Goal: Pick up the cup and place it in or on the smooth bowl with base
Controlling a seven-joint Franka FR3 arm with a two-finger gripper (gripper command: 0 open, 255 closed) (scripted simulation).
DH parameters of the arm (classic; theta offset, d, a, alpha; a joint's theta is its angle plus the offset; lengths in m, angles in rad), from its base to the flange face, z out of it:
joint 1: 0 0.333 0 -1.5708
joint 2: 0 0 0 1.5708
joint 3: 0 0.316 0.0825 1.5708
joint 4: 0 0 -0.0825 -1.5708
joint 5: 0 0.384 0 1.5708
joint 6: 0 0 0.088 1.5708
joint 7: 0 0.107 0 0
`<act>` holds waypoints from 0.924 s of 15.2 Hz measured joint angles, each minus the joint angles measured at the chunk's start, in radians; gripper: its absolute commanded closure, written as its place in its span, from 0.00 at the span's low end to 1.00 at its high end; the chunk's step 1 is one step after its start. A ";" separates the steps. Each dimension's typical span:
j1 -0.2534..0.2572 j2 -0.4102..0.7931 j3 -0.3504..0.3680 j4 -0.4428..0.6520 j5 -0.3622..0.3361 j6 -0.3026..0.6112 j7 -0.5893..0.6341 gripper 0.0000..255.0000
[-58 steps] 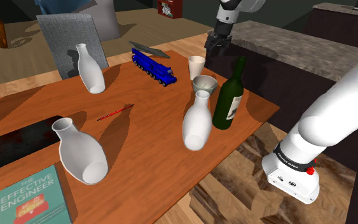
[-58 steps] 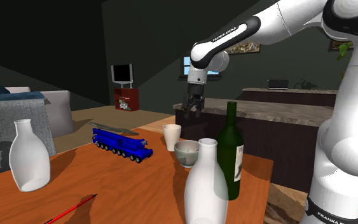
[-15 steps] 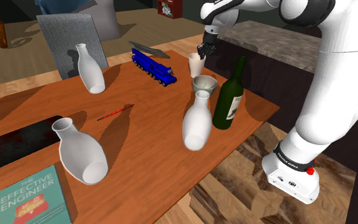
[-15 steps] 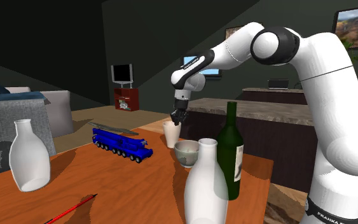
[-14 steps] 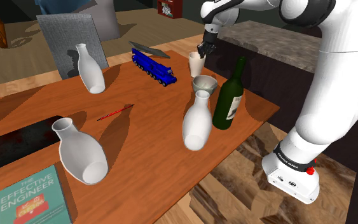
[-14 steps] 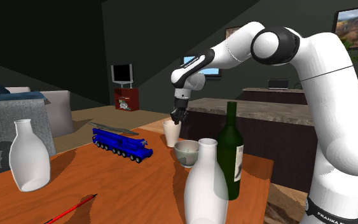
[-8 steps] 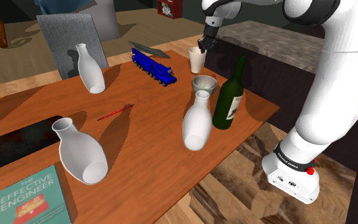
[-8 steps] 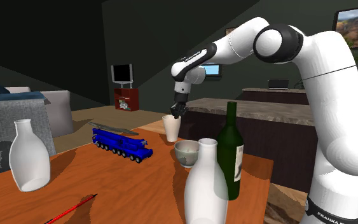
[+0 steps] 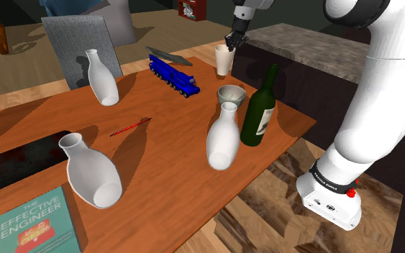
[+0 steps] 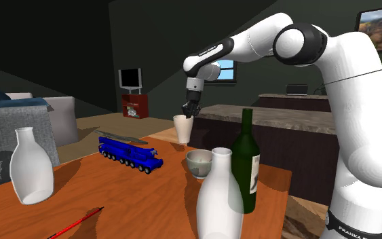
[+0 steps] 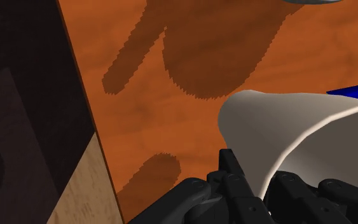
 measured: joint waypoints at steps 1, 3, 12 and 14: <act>0.000 0.001 0.000 0.013 -0.001 -0.011 0.003 1.00; -0.002 -0.004 -0.001 0.034 -0.003 -0.037 0.006 1.00; -0.006 -0.008 -0.004 0.151 -0.010 -0.156 0.026 1.00; -0.001 -0.032 -0.004 0.133 -0.016 -0.162 0.032 1.00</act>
